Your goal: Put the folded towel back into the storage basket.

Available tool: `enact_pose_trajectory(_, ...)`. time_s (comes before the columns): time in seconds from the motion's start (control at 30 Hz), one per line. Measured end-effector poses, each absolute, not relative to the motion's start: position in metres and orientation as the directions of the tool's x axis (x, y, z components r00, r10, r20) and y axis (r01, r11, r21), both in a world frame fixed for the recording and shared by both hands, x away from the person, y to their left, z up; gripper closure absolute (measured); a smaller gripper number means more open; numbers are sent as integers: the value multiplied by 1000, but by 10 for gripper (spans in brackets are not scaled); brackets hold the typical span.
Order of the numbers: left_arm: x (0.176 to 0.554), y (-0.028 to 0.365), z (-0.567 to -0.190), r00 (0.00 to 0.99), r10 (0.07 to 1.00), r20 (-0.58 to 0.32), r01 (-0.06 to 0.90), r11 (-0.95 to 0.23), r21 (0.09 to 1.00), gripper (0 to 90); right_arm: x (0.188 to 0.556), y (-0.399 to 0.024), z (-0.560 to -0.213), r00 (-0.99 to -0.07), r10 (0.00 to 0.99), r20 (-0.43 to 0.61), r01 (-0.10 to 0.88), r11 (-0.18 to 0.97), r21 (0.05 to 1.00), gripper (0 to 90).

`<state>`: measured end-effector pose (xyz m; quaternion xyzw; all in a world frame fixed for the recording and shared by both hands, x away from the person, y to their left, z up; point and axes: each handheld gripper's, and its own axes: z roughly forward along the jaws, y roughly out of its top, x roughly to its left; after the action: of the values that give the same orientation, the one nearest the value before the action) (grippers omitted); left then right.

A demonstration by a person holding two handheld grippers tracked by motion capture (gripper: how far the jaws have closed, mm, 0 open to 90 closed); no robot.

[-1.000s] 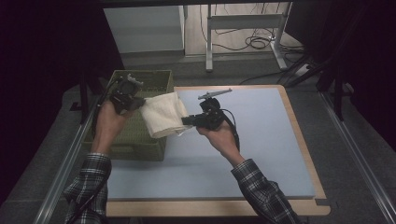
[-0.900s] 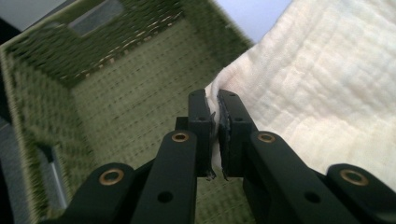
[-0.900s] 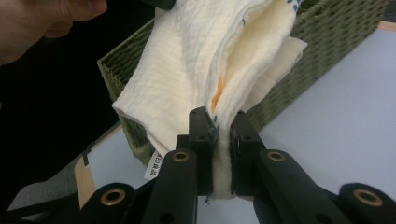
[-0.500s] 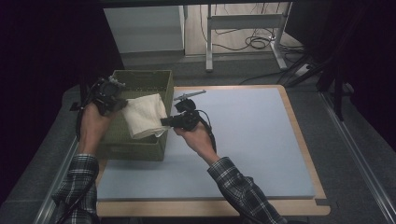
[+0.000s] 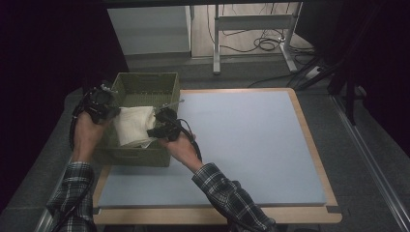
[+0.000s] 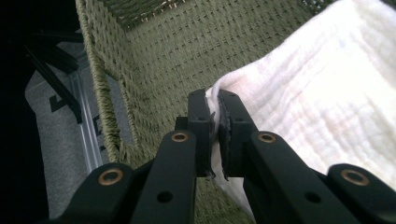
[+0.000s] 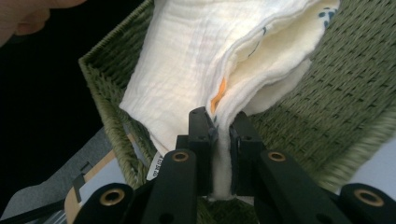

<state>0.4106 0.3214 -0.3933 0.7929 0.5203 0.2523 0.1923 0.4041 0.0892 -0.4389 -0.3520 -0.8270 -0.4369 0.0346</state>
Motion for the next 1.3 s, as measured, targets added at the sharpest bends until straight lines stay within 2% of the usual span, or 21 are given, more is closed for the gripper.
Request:
enact_pose_trajectory(0.47,426,315,-418,368,912,182,718,-403,567,838,404,105,-452,-699,616,365,670,384,636,801)
enact_pose_trajectory(0.53,429,311,-423,376,908,182,718,-410,563,836,404,105,-452,-696,621,361,671,384,634,790)
enact_pose_trajectory(0.57,429,310,-425,379,908,178,718,-410,562,829,404,105,-453,-696,622,360,672,385,633,752)
enact_pose_trajectory(0.6,430,309,-428,379,908,177,717,-410,565,809,405,105,-453,-697,618,364,672,386,632,714)
enact_pose_trajectory(0.67,431,307,-430,376,909,179,709,-407,576,695,404,105,-451,-703,605,373,671,391,631,655)
enact_pose_trajectory(0.77,431,305,-433,378,909,173,707,-405,580,612,404,103,-446,-710,602,366,660,386,645,630)
enact_pose_trajectory(1.0,431,300,-434,382,911,156,707,-397,585,499,402,99,-437,-748,582,320,612,415,673,568)
enact_pose_trajectory(1.3,434,296,-434,382,920,88,735,-361,574,372,399,89,-432,-782,564,265,561,451,694,469)
